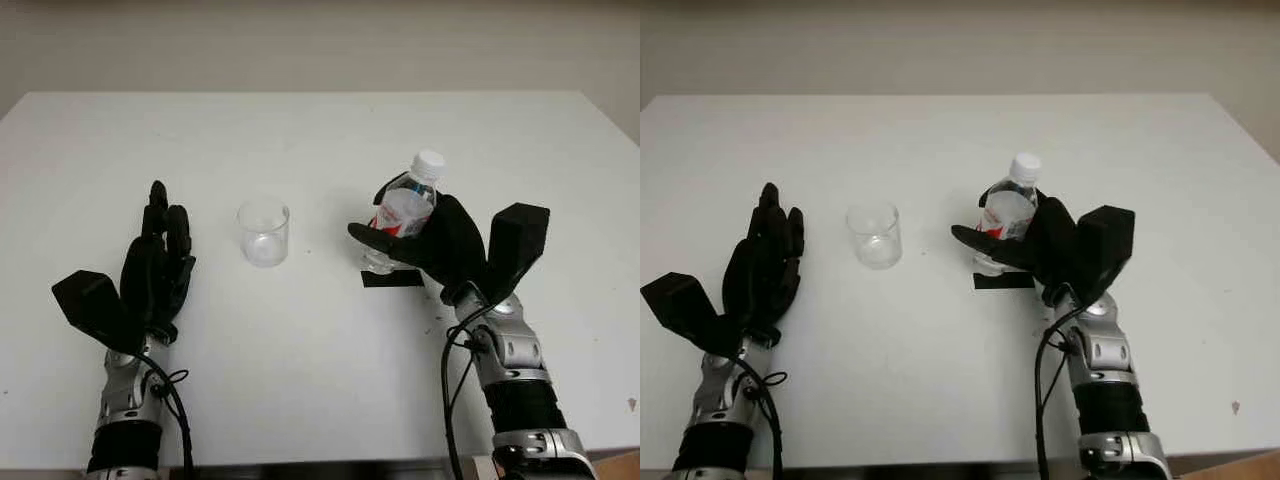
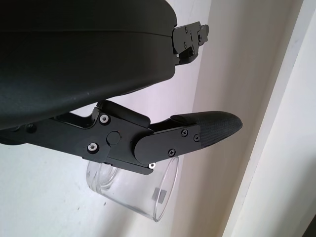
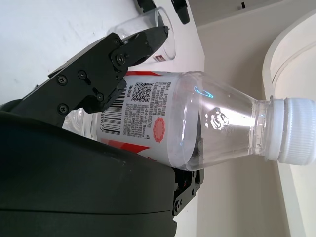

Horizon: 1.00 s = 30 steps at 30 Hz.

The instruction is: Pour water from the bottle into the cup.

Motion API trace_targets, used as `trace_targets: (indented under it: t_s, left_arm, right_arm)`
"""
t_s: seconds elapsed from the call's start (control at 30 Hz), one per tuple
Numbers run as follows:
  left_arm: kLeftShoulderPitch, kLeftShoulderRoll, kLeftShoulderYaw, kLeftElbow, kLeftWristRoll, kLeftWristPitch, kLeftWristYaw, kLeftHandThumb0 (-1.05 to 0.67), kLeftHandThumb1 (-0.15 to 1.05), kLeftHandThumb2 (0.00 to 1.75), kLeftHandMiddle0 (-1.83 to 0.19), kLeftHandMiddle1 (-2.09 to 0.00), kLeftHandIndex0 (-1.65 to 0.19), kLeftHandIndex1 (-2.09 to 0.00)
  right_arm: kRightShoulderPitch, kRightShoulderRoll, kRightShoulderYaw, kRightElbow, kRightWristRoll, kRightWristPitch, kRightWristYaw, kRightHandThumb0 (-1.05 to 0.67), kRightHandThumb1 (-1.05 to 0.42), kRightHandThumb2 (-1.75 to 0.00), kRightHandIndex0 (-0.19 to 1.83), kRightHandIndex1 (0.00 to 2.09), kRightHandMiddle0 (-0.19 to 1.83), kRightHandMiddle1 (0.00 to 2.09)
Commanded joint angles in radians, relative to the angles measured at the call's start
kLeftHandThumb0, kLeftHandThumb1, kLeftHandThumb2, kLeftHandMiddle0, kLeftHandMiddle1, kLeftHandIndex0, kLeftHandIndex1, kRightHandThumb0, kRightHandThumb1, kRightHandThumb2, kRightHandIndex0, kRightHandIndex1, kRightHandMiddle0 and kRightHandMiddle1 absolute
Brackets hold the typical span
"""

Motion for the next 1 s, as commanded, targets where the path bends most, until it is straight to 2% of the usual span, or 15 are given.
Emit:
trace_targets:
  t_s: [0.0, 0.1, 0.3, 0.43, 0.7, 0.97]
  left_arm:
    - [0.031, -0.017, -0.006, 0.022, -0.001, 0.016, 0.0, -0.71, 1.05, 0.59, 0.16, -0.06, 0.19, -0.04]
    - [0.033, -0.016, -0.007, 0.017, -0.002, 0.019, -0.001, -0.7, 1.05, 0.6, 0.16, -0.06, 0.19, -0.04]
    - [0.037, -0.018, -0.009, 0.009, -0.005, 0.026, -0.003, -0.7, 1.05, 0.61, 0.17, -0.05, 0.19, -0.03]
    - [0.039, -0.017, -0.009, 0.01, -0.003, 0.021, -0.003, -0.7, 1.05, 0.6, 0.17, -0.05, 0.19, -0.02]
    - [0.046, -0.014, -0.007, -0.008, -0.001, 0.039, 0.006, -0.7, 1.05, 0.61, 0.17, -0.05, 0.19, -0.03]
    - [0.047, -0.016, -0.006, -0.016, -0.004, 0.045, 0.007, -0.7, 1.05, 0.59, 0.16, -0.06, 0.19, -0.04]
  right_arm:
    - [0.011, -0.007, -0.011, -0.056, 0.013, 0.028, -0.008, -0.24, -1.05, -0.23, 0.72, 2.09, 0.4, 2.09]
    - [0.014, -0.006, -0.012, -0.089, 0.0, 0.065, -0.036, -0.24, -1.05, -0.22, 0.65, 2.09, 0.33, 2.09]
    - [-0.005, -0.001, -0.011, -0.121, -0.023, 0.115, -0.09, -0.23, -1.05, -0.2, 0.68, 2.09, 0.34, 2.09]
    - [-0.028, 0.003, 0.001, -0.071, -0.047, 0.093, -0.101, -0.23, -1.05, -0.22, 0.83, 2.09, 0.48, 2.09]
    - [-0.061, 0.008, 0.015, -0.012, -0.099, 0.086, -0.137, -0.2, -1.05, -0.25, 0.87, 2.09, 0.57, 2.09]
    - [-0.074, 0.004, 0.02, -0.001, -0.117, 0.109, -0.14, -0.19, -1.05, -0.25, 1.14, 2.09, 0.78, 2.09]
